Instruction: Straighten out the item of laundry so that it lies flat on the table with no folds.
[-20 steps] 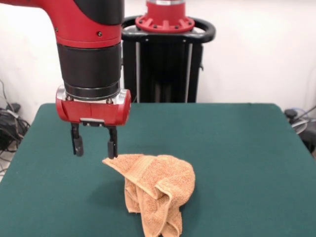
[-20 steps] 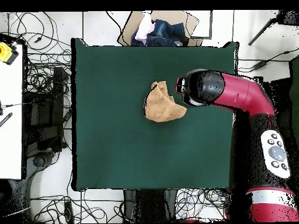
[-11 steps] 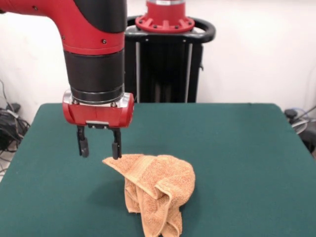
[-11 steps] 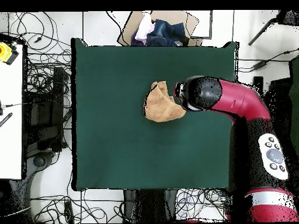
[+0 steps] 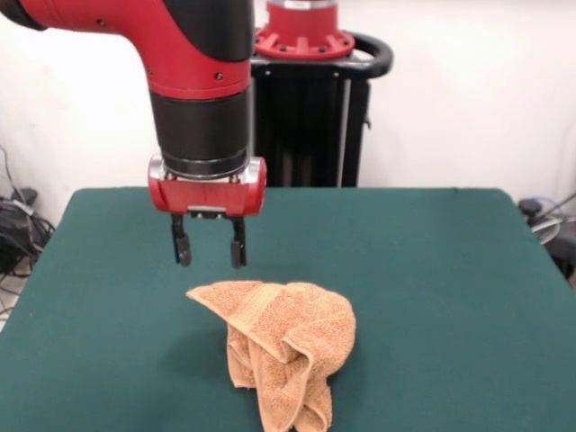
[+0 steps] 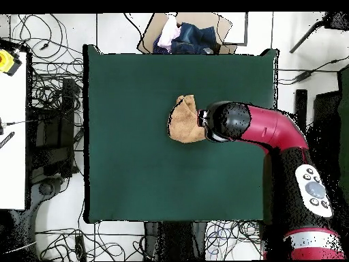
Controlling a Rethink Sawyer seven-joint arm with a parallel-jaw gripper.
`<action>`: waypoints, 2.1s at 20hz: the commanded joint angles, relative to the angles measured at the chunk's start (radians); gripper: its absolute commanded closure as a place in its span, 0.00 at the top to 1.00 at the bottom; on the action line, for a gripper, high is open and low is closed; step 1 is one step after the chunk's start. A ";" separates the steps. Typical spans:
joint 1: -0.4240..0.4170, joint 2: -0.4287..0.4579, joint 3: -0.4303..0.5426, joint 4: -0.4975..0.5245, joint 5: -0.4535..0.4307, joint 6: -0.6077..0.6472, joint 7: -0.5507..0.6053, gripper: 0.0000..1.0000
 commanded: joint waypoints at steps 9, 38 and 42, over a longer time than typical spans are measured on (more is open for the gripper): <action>-0.018 -0.024 0.026 0.137 -0.008 -0.042 0.046 1.00; -0.028 0.072 0.026 0.145 -0.032 -0.210 0.075 1.00; -0.027 0.079 0.025 0.140 -0.029 -0.213 0.064 1.00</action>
